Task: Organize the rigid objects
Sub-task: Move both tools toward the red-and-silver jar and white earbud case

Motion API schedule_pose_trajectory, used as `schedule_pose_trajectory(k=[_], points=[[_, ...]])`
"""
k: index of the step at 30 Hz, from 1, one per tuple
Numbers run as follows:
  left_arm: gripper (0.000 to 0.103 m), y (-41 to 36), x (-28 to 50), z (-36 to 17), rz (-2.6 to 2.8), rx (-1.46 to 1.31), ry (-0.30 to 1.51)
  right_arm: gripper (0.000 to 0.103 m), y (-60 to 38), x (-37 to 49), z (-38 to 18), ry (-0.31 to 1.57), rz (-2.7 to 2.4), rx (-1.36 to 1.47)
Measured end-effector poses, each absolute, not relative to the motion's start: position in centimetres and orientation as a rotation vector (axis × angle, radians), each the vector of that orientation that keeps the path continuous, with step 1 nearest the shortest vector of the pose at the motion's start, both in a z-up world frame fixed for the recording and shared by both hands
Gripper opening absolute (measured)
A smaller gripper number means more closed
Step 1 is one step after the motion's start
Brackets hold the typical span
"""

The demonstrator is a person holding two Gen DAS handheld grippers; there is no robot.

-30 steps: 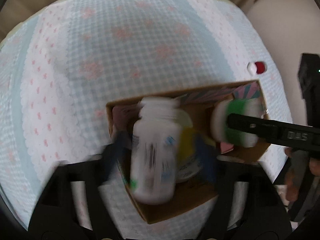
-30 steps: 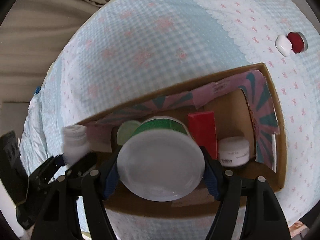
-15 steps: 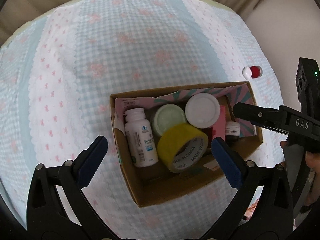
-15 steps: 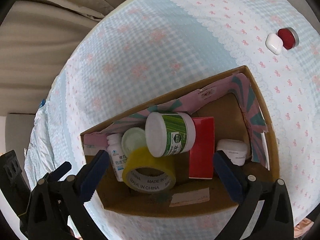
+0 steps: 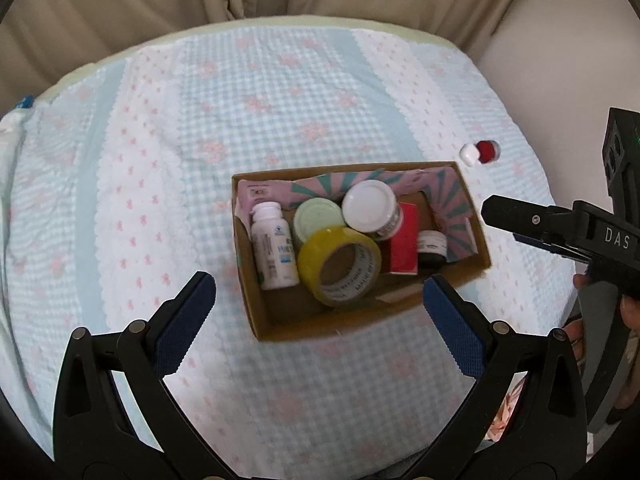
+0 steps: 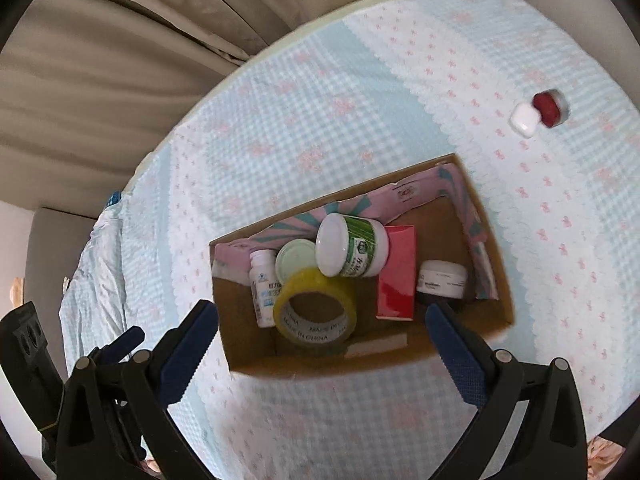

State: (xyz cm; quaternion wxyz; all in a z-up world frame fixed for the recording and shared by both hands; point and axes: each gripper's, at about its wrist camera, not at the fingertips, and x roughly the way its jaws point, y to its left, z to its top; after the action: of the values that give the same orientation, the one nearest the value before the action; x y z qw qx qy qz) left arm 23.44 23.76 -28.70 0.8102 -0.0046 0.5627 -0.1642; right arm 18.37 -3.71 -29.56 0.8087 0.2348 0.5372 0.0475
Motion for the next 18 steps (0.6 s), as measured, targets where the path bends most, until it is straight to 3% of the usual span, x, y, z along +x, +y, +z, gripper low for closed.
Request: schedule_pose_trajectory(k=[18], points=[[0.103,13.2,16.3,-22.3,-0.447,0.025,1.056,0.103,-15.2,8.5,-20.7,1.051,-0.047,0.352]])
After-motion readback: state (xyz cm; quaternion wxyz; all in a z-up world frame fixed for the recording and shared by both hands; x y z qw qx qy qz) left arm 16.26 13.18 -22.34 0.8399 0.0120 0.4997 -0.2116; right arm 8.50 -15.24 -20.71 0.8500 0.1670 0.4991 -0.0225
